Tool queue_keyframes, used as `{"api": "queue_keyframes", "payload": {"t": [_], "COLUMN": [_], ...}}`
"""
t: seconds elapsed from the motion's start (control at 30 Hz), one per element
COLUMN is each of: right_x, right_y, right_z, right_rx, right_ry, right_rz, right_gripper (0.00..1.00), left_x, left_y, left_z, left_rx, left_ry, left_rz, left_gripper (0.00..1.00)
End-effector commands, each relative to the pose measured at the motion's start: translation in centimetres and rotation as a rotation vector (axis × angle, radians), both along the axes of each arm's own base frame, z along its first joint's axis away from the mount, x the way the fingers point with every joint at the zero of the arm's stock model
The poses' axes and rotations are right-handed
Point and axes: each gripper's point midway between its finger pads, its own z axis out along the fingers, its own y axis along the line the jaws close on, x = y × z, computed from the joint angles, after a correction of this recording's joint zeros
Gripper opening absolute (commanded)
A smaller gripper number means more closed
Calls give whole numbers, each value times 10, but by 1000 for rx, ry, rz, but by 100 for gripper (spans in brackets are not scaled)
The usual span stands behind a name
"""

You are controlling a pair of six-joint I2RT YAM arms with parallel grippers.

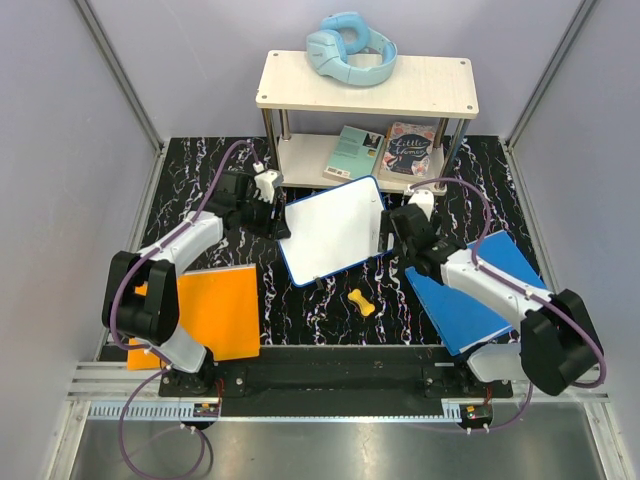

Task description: Erase the whiteboard

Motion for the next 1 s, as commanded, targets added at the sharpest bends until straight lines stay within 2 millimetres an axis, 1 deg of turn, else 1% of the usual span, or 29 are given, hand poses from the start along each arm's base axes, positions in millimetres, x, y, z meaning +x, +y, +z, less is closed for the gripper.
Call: {"api": "queue_keyframes", "payload": {"t": [0.0, 0.03, 0.07, 0.1, 0.13, 0.17, 0.2, 0.23, 0.27, 0.33, 0.43, 0.5, 0.53, 0.57, 0.63, 0.67, 0.7, 0.73, 0.77, 0.8, 0.83, 0.9, 0.93, 0.97], "right_x": [25, 27, 34, 34, 34, 38, 37, 34, 34, 27, 17, 8, 5, 0, -4, -8, -9, -10, -12, -12, -12, -10, -9, -5], "right_y": [7, 13, 17, 21, 28, 34, 37, 45, 47, 51, 47, 43, 42, 40, 38, 36, 36, 35, 33, 33, 33, 32, 32, 32], "right_z": [-3, -6, -5, -8, -9, -5, -4, -3, 1, -1, -5, -16, -20, -25, -28, -33, -33, -34, -37, -38, -42, -46, -52, -53], "right_rx": [78, 110, 131, 132, 153, 172, 180, 204, 216, 245, 253, 247, 246, 243, 247, 248, 248, 248, 247, 246, 242, 234, 223, 219], "right_ry": [-19, -9, -34, -35, -34, -53, -55, -45, -51, -35, -26, -1, 9, 22, 29, 38, 38, 37, 39, 39, 48, 53, 69, 70], "right_rz": [30, 59, 75, 100, 136, 156, 175, 213, 230, 244, 243, 239, 240, 239, 239, 234, 233, 230, 227, 226, 226, 217, 210, 203], "right_gripper": [100, 100, 100, 100, 100, 100, 100, 100, 99, 96, 89, 81, 79, 79, 77, 77, 71, 68, 67, 61, 59, 54, 49, 45], "left_x": [1, 1, 1, 2, 2, 1, 2, 2, 1, 2, 0, -1, -1, -3, -3, -4, -4, -5, -5, -5, -6, -8, -10, -12], "left_y": [20, 20, 20, 20, 21, 21, 21, 22, 22, 22, 24, 26, 28, 29, 31, 32, 32, 33, 32, 32, 31, 29, 28, 26], "left_z": [-13, -11, -11, -9, -9, -8, -6, -6, -5, -2, 2, 5, 7, 8, 16, 18, 24, 28, 32, 40, 43, 51, 53, 55], "left_rx": [99, 99, 100, 99, 102, 103, 105, 107, 108, 109, 114, 119, 124, 127, 129, 130, 124, 121, 114, 101, 94, 77, 65, 55], "left_ry": [-11, -15, -17, -25, -27, -27, -34, -37, -40, -50, -56, -56, -61, -60, -78, -81, -95, -102, -109, -124, -128, -137, -137, -135], "left_rz": [41, 44, 45, 45, 50, 49, 53, 55, 53, 60, 65, 72, 79, 81, 91, 95, 101, 107, 112, 119, 121, 123, 117, 111], "left_gripper": [61, 63, 64, 65, 67, 68, 69, 70, 71, 73, 77, 80, 84, 86, 88, 89, 89, 90, 91, 91, 93, 93, 93, 94]}}
